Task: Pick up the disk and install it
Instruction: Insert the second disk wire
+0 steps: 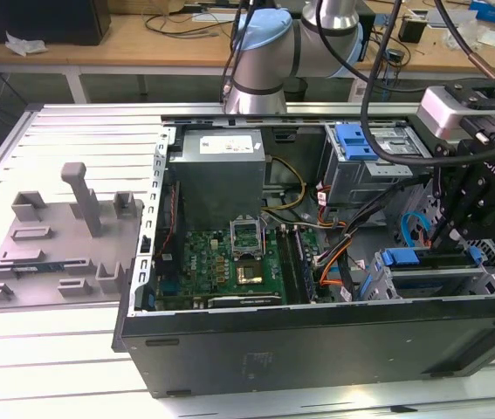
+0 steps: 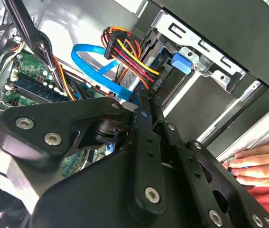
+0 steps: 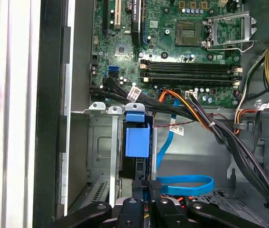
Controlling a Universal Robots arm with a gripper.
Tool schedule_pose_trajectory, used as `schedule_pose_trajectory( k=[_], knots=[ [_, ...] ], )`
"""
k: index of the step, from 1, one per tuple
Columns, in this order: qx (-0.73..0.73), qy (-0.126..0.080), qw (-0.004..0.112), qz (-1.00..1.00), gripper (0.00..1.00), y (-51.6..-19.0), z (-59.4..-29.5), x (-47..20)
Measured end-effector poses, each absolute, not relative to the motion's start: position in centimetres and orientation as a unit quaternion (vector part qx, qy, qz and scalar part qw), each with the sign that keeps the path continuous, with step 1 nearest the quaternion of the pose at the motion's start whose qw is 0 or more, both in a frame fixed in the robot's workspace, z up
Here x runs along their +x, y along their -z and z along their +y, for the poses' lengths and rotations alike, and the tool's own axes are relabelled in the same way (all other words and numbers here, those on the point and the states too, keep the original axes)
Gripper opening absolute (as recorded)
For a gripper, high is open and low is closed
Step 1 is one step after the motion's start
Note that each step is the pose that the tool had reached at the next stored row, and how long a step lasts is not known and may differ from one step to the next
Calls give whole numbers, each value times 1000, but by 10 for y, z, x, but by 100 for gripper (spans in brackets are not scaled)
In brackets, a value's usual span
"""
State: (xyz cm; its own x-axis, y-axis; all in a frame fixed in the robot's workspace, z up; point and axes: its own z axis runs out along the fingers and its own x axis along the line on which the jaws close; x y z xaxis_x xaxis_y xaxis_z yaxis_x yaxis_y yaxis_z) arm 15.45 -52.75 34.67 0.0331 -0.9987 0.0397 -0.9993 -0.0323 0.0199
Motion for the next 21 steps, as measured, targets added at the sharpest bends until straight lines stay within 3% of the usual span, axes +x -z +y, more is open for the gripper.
schedule_pose_trajectory(
  k=[8,21],
  knots=[
    [723,-9,20,-691,16,-347,-528,147],
    [727,-36,-10,-685,16,-347,-528,134]
  ],
)
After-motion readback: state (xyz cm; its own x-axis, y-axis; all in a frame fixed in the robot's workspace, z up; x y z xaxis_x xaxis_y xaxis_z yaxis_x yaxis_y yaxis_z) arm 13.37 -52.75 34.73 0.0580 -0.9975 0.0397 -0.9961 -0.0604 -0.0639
